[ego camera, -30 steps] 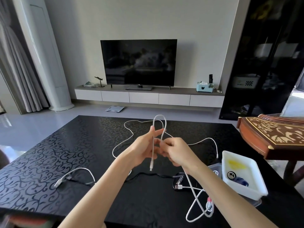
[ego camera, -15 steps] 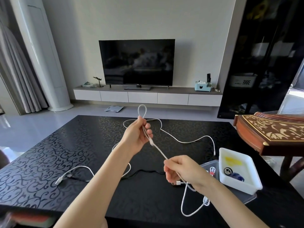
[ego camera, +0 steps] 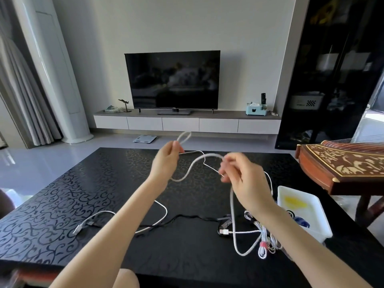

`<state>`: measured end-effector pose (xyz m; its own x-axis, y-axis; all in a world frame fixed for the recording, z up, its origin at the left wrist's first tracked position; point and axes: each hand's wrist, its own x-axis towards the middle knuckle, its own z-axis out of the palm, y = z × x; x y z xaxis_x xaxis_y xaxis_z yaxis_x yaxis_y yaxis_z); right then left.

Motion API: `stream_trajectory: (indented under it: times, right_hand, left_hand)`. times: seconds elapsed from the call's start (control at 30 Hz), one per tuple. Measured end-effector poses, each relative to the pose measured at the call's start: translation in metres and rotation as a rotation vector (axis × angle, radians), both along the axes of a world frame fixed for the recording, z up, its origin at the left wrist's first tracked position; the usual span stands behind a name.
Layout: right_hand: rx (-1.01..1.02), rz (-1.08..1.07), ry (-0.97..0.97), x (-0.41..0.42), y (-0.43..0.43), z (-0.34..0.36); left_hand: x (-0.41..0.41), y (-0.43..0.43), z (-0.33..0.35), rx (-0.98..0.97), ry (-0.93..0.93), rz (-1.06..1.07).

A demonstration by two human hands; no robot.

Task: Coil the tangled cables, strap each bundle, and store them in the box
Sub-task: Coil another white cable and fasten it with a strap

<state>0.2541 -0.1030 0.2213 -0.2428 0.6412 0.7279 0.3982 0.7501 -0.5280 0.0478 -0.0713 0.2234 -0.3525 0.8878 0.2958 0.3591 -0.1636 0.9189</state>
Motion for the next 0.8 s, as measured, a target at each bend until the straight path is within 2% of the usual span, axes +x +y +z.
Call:
stream_trajectory:
  times: [0.13, 0.2, 0.3, 0.4, 0.5, 0.63, 0.8]
  right_hand:
    - [0.152, -0.372, -0.277, -0.023, 0.019, 0.031]
    - [0.039, -0.327, -0.309, -0.028, 0.029, 0.039]
    - [-0.294, -0.163, -0.223, -0.033, 0.038, 0.042]
    - [-0.457, -0.119, -0.122, -0.038, 0.037, 0.038]
    - [-0.492, -0.079, -0.064, -0.044, 0.034, 0.038]
    - [-0.603, 0.0, 0.204, -0.046, 0.034, 0.045]
    - [-0.598, -0.026, 0.241, -0.046, 0.034, 0.042]
  left_hand:
    - [0.018, -0.008, -0.007, -0.037, -0.208, -0.153]
    - [0.02, -0.012, -0.007, -0.019, -0.264, -0.191]
    - [0.024, -0.015, -0.006, -0.045, -0.321, -0.239]
    - [0.029, -0.017, -0.004, -0.106, -0.329, -0.306]
    - [0.035, -0.018, -0.007, -0.095, -0.307, -0.392]
    - [0.036, -0.022, -0.011, -0.111, -0.346, -0.492]
    - [0.034, -0.03, -0.011, -0.103, -0.251, -0.576]
